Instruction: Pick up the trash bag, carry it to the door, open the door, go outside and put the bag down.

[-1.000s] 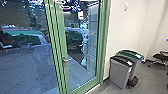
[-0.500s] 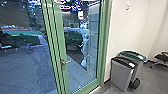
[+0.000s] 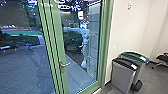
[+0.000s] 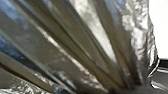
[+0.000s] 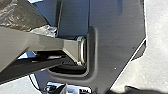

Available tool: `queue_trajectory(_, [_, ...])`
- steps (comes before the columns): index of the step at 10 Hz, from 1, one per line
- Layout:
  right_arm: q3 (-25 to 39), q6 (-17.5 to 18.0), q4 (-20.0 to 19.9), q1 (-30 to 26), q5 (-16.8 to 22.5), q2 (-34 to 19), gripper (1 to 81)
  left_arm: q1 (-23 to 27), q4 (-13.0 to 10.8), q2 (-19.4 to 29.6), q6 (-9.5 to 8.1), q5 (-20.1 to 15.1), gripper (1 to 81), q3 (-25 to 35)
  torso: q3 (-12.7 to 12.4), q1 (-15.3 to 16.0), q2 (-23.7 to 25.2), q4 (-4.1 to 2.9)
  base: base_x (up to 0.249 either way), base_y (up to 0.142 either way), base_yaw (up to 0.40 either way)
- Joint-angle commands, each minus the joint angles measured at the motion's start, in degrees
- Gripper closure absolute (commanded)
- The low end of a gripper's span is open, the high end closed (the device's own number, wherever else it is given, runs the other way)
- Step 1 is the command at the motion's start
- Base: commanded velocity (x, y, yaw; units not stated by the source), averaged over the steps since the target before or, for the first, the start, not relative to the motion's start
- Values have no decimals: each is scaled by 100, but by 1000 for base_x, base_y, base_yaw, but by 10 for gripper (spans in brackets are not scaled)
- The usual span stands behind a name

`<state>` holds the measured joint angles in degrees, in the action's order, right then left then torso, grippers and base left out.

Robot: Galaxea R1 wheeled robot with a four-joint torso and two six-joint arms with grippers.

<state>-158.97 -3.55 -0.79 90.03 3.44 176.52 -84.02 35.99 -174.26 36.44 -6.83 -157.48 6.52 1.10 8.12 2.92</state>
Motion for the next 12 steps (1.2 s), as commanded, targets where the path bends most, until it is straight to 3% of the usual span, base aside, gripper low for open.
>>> queue_trajectory(1, [42, -5, 27, -235, 333, 53, 10, 311, -30, -12, 65, -425, 811, 15, 0, 0, 0, 0, 143, -71, 0])
queue_trajectory(6, [42, -6, 35, -235, 333, 53, 10, 311, -22, -12, 56, -425, 811, 15, -2, -2, 0, 0, 145, -72, 0])
queue_trajectory(12, [42, 3, 0, -226, 333, 44, 10, 311, -4, -3, 65, -398, 811, 15, -2, -2, 0, 0, 139, 0, 0])
